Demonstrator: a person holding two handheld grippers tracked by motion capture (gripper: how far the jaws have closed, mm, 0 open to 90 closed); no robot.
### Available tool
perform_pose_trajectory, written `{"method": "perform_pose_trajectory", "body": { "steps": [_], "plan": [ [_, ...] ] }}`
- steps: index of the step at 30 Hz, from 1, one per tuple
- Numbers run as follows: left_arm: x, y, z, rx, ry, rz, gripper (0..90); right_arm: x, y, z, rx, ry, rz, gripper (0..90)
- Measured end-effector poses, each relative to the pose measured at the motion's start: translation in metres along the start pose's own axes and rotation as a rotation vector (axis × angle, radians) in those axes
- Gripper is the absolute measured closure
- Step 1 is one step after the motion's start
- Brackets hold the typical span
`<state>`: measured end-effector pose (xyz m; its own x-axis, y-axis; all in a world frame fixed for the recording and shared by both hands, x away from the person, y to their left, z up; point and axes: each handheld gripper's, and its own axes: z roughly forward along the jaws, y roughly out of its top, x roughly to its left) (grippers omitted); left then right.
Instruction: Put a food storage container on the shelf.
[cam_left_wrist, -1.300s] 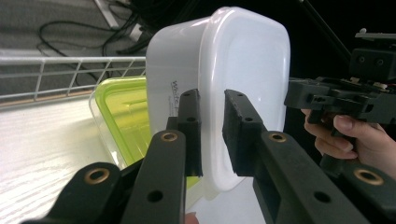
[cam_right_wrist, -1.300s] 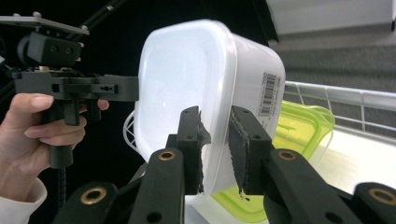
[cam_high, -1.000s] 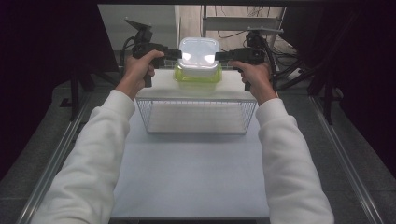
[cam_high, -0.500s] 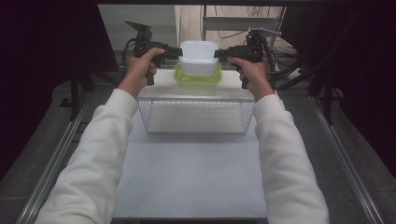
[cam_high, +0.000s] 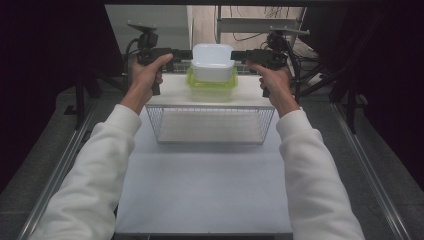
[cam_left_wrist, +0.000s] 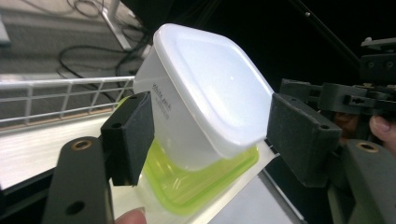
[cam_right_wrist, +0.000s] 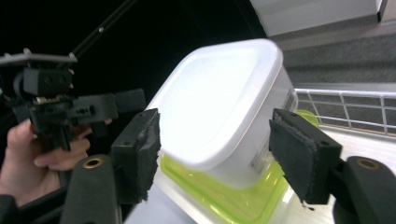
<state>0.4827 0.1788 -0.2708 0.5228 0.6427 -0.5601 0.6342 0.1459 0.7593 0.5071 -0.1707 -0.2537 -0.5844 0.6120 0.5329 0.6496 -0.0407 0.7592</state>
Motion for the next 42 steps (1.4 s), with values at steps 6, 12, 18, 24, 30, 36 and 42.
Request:
{"method": "perform_pose_trajectory", "body": {
  "steps": [6, 12, 18, 24, 30, 36, 42],
  "plan": [
    [-0.005, -0.015, -0.012, -0.01, -0.016, 0.049, 27.2, 0.002, -0.016, -0.012, 0.002, -0.001, -0.092, 27.7],
    [-0.012, -0.039, -0.025, -0.001, -0.019, 0.115, 25.9, 0.005, -0.038, -0.031, -0.006, 0.001, -0.168, 26.7],
    [-0.023, -0.075, -0.045, 0.01, 0.004, 0.202, 25.3, 0.005, -0.069, -0.054, -0.019, -0.018, -0.237, 25.1],
    [-0.024, -0.12, -0.06, 0.034, 0.037, 0.264, 25.4, 0.002, -0.113, -0.077, -0.021, -0.049, -0.309, 22.4],
    [-0.016, -0.178, -0.064, 0.084, 0.059, 0.268, 24.8, -0.009, -0.165, -0.091, 0.013, -0.06, -0.329, 21.3],
    [-0.004, -0.223, -0.067, 0.126, 0.104, 0.255, 24.4, -0.027, -0.214, -0.098, 0.044, -0.073, -0.279, 21.1],
    [0.003, -0.246, -0.069, 0.171, 0.121, 0.226, 23.9, -0.038, -0.248, -0.094, 0.108, -0.101, -0.253, 20.9]
  ]
}}
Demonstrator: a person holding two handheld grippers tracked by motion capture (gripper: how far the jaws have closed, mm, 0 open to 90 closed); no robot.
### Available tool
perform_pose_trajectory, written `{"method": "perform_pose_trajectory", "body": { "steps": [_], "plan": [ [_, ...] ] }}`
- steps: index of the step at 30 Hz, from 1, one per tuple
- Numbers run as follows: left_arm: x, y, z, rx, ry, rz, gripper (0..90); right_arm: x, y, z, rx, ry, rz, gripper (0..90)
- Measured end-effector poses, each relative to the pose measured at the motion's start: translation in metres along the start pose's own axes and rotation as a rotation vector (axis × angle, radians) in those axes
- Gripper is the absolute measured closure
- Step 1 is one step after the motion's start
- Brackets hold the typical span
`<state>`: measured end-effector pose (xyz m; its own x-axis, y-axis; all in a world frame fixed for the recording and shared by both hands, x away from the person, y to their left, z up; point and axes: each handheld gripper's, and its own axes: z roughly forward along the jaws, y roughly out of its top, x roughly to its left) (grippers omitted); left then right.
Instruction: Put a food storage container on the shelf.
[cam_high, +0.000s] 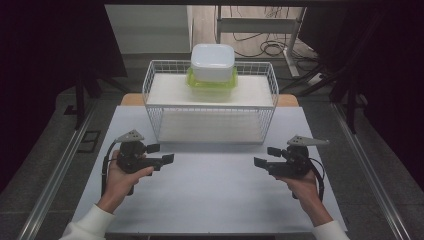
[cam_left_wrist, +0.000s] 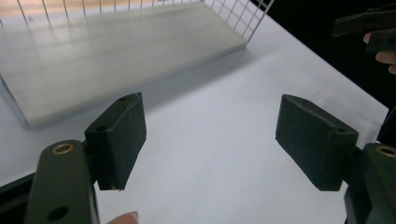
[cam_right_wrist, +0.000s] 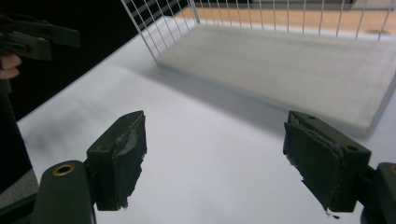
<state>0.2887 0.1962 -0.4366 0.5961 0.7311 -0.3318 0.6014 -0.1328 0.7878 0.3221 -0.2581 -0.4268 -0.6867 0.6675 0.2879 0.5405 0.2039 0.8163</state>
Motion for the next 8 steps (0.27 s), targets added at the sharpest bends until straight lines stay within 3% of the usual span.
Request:
{"method": "perform_pose_trajectory", "body": {
  "steps": [8],
  "plan": [
    [0.0004, -0.0037, 0.0014, 0.015, 0.014, 0.002, 22.6, 0.0036, -0.0001, -0.0045, -0.028, 0.002, -0.013, 19.4]
  ]
}}
